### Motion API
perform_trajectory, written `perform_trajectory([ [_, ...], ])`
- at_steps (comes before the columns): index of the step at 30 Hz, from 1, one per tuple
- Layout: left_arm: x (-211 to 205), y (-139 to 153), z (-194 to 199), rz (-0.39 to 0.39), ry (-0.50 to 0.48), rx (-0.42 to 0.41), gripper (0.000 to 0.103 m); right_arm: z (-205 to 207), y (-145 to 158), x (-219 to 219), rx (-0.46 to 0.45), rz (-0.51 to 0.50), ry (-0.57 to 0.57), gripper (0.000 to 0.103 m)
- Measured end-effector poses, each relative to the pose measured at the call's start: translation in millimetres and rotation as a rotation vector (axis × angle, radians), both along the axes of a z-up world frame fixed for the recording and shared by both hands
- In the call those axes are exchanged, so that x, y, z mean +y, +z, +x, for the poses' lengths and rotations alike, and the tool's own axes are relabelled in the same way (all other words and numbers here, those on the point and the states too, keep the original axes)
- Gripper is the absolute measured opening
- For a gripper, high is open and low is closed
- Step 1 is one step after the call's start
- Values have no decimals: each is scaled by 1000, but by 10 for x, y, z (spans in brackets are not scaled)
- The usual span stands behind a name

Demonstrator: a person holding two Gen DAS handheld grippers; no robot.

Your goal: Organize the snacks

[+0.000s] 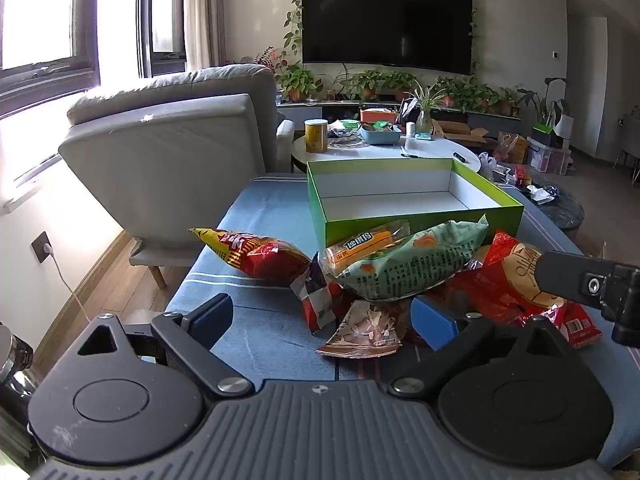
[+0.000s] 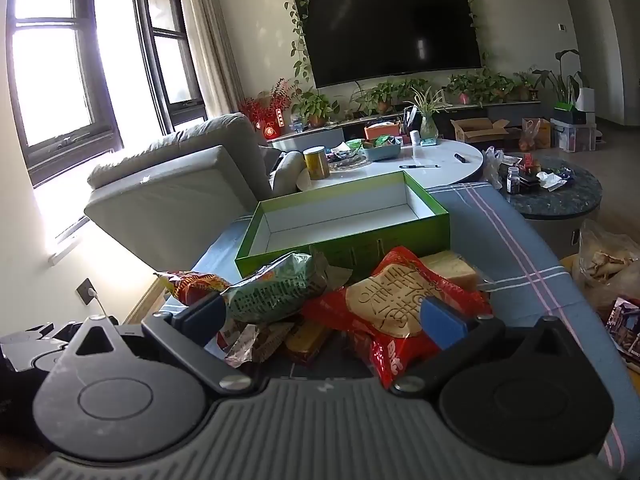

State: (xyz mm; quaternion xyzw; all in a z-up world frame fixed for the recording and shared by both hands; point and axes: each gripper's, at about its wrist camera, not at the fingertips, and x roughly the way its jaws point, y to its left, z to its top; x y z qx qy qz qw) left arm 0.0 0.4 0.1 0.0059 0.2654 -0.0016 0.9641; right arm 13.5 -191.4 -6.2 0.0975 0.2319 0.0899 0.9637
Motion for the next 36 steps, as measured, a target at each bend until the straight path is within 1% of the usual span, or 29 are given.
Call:
perform_trajectory([
  [5,5,17,-14,1,-3,-4,95,-2,-6,1,8,7,2,78],
  [8,0,17,-24,8,-5,-10,92,0,-12,0,8,6,3,78],
  [36,-27,2,-31,9,-8,-14,92,-7,-35,2,11,4,0,78],
])
